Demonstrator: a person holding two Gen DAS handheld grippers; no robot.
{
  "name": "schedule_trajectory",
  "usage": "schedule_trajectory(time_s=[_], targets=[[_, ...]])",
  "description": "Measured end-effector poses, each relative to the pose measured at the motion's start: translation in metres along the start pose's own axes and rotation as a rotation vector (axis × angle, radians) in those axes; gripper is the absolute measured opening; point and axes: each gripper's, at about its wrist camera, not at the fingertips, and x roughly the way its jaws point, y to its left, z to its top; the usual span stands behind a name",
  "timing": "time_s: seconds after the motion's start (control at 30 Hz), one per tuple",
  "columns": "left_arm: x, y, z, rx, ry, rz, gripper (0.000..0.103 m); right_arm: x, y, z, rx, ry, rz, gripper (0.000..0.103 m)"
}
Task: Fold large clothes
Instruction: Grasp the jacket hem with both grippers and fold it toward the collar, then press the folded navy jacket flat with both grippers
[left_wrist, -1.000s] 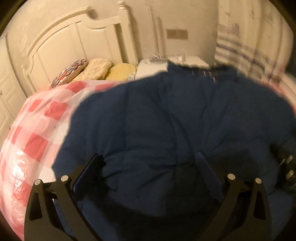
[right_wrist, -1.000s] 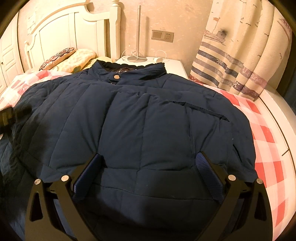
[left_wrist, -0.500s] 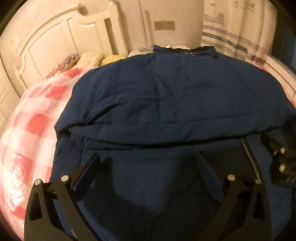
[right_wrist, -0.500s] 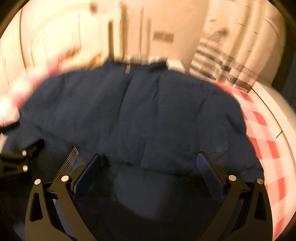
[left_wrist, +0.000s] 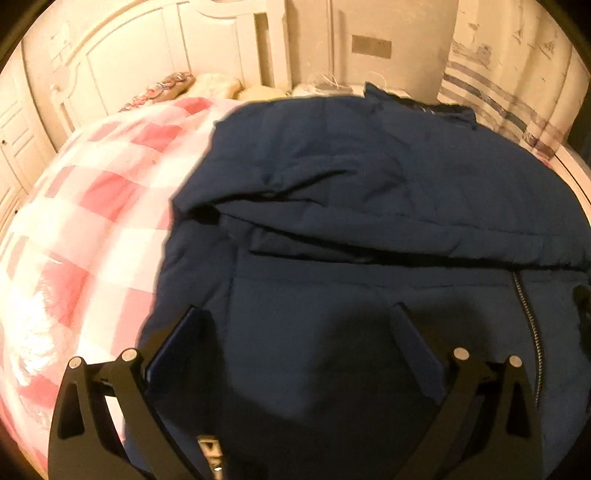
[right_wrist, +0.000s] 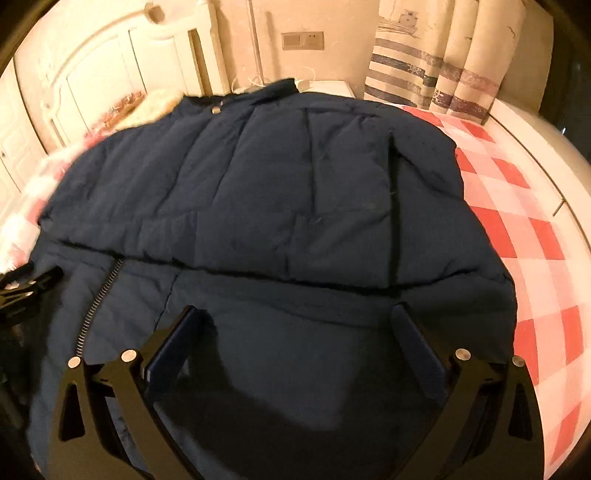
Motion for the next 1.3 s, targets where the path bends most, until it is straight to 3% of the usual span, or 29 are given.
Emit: schedule_trajectory(time_s=[0.03, 0.1, 0.2, 0.23, 0.33, 0.43, 0.5, 0.53, 0.6, 0.7, 0.77, 0.8, 0.83, 0.97, 1.07, 1.17, 1.3], targets=[[-0.006, 0.004, -0.002, -0.004, -0.028, 0.011, 0.101, -0.012, -0.004, -0.001, 0.008, -0.042, -0.052, 0.098], [-0.009, 0.017, -0.003, -0.030, -0.025, 0.014, 0.101, -0.022, -0.019, -0.004, 0.047, -0.075, -0.047, 0.098], [0.006, 0.034, -0.001, -0.098, 0.061, -0.042, 0.101, -0.005, -0.049, -0.016, 0.101, 0.010, -0.065, 0.099], [0.007, 0.034, -0.002, -0.096, 0.068, -0.044, 0.101, -0.001, -0.055, -0.021, 0.112, -0.005, -0.023, 0.099], [0.012, 0.025, 0.000, -0.057, 0.080, 0.004, 0.101, 0.001, -0.052, -0.020, 0.097, -0.001, -0.044, 0.099], [0.005, 0.027, -0.005, -0.068, 0.063, 0.032, 0.101, -0.005, -0.048, -0.021, 0.102, -0.010, -0.078, 0.098], [-0.013, 0.026, -0.013, -0.079, 0.018, 0.060, 0.100, -0.030, -0.043, -0.026, 0.116, -0.073, -0.104, 0.098], [-0.026, 0.022, -0.018, -0.071, -0.010, 0.031, 0.100, -0.042, -0.038, -0.028, 0.104, -0.109, -0.087, 0.098], [-0.045, 0.006, -0.025, -0.025, -0.052, -0.017, 0.100, -0.063, -0.020, -0.028, 0.035, -0.159, -0.047, 0.098], [-0.060, -0.039, -0.042, 0.127, -0.081, -0.068, 0.101, -0.068, 0.018, -0.035, -0.133, -0.137, 0.029, 0.098], [-0.049, -0.062, -0.053, 0.202, -0.052, -0.048, 0.101, -0.053, 0.039, -0.046, -0.187, -0.086, 0.061, 0.098], [-0.041, -0.072, -0.059, 0.241, -0.042, -0.001, 0.101, -0.034, 0.049, -0.054, -0.217, -0.025, 0.056, 0.098], [-0.042, -0.075, -0.062, 0.255, -0.078, 0.026, 0.101, -0.025, 0.057, -0.062, -0.233, 0.012, 0.035, 0.098], [-0.041, -0.060, -0.059, 0.203, -0.043, -0.020, 0.101, -0.025, 0.053, -0.060, -0.211, 0.009, 0.045, 0.098], [-0.064, -0.041, -0.071, 0.167, -0.098, -0.024, 0.101, -0.042, 0.050, -0.065, -0.200, -0.022, 0.025, 0.098], [-0.076, -0.020, -0.092, 0.177, -0.130, 0.039, 0.101, -0.059, 0.039, -0.077, -0.209, -0.050, 0.064, 0.098], [-0.065, 0.010, -0.093, 0.069, -0.038, -0.049, 0.101, -0.061, 0.029, -0.100, -0.229, -0.036, 0.088, 0.098]])
